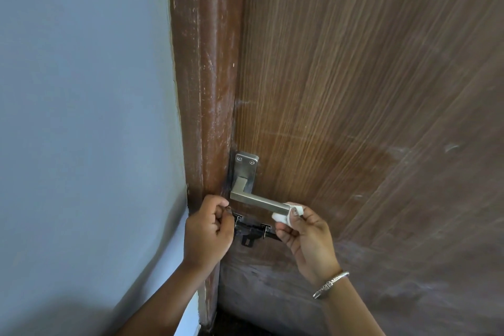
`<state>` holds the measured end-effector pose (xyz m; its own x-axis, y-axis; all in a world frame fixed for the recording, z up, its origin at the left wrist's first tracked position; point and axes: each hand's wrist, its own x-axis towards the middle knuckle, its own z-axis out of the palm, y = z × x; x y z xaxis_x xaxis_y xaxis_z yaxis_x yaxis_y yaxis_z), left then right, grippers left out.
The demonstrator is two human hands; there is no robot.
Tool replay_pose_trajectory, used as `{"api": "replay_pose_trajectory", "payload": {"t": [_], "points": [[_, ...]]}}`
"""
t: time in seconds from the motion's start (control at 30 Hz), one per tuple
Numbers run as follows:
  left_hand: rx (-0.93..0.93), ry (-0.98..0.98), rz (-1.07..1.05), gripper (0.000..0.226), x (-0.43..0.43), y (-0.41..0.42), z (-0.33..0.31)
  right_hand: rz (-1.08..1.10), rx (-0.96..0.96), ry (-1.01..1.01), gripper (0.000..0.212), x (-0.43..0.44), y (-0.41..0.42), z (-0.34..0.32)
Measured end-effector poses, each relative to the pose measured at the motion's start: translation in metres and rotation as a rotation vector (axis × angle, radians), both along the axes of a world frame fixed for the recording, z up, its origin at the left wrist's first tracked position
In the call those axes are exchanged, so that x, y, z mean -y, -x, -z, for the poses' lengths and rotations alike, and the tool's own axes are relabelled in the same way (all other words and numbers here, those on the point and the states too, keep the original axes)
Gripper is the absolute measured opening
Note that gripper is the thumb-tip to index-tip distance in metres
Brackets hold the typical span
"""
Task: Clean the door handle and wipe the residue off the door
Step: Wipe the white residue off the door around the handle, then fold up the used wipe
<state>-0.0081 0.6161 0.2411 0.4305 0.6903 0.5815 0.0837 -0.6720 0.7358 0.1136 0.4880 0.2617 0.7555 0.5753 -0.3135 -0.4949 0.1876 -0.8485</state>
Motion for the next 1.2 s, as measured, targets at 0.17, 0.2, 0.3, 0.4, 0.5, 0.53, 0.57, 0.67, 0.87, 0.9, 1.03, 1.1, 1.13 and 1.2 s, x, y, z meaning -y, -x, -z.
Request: {"api": "replay_pose_trajectory", "payload": {"t": [0.17, 0.2, 0.3, 0.4, 0.5, 0.53, 0.57, 0.67, 0.87, 0.9, 1.03, 1.1, 1.13, 1.2], "points": [[-0.002, -0.008, 0.016, 0.007, 0.002, 0.000, 0.002, 0.007, -0.476, -0.206, 0.016, 0.002, 0.013, -0.003], [-0.005, -0.012, 0.018, 0.007, 0.002, 0.000, 0.002, 0.004, -0.505, -0.209, 0.016, 0.003, 0.014, -0.005], [-0.005, -0.034, 0.030, 0.006, 0.002, 0.000, 0.003, -0.019, -0.514, -0.183, 0.019, 0.007, 0.016, -0.008], [0.006, -0.065, 0.060, 0.005, 0.006, -0.002, 0.003, -0.018, -0.415, -0.110, 0.022, 0.011, 0.016, -0.008], [0.013, -0.078, 0.093, 0.005, 0.011, -0.004, 0.003, -0.022, -0.315, -0.068, 0.022, 0.015, 0.019, -0.006], [0.019, -0.076, 0.113, 0.005, 0.012, -0.005, 0.002, -0.030, -0.294, -0.064, 0.022, 0.016, 0.021, -0.006], [0.022, -0.070, 0.139, 0.005, 0.014, -0.006, 0.000, -0.039, -0.278, -0.065, 0.023, 0.018, 0.022, -0.006], [0.008, 0.029, 0.292, 0.011, 0.023, -0.009, -0.007, -0.071, -0.229, -0.089, 0.024, 0.025, 0.025, -0.008], [-0.110, 0.101, 0.562, 0.014, 0.047, -0.014, -0.009, -0.135, 0.017, -0.075, 0.034, 0.050, 0.039, -0.015], [-0.127, 0.121, 0.563, 0.017, 0.049, -0.014, -0.009, -0.117, 0.068, -0.038, 0.035, 0.055, 0.041, -0.013], [-0.238, 0.201, 0.714, 0.019, 0.065, -0.012, -0.008, -0.064, 0.190, 0.065, 0.032, 0.086, 0.050, -0.007], [-0.261, 0.245, 0.797, 0.012, 0.081, -0.010, -0.007, -0.040, 0.174, 0.065, 0.025, 0.103, 0.058, -0.003], [-0.258, 0.283, 0.817, 0.011, 0.091, -0.009, -0.005, -0.015, 0.143, 0.052, 0.024, 0.112, 0.062, 0.000], [-0.238, 0.364, 0.860, 0.013, 0.111, -0.004, 0.002, 0.024, 0.073, 0.012, 0.024, 0.134, 0.070, 0.007]]}}
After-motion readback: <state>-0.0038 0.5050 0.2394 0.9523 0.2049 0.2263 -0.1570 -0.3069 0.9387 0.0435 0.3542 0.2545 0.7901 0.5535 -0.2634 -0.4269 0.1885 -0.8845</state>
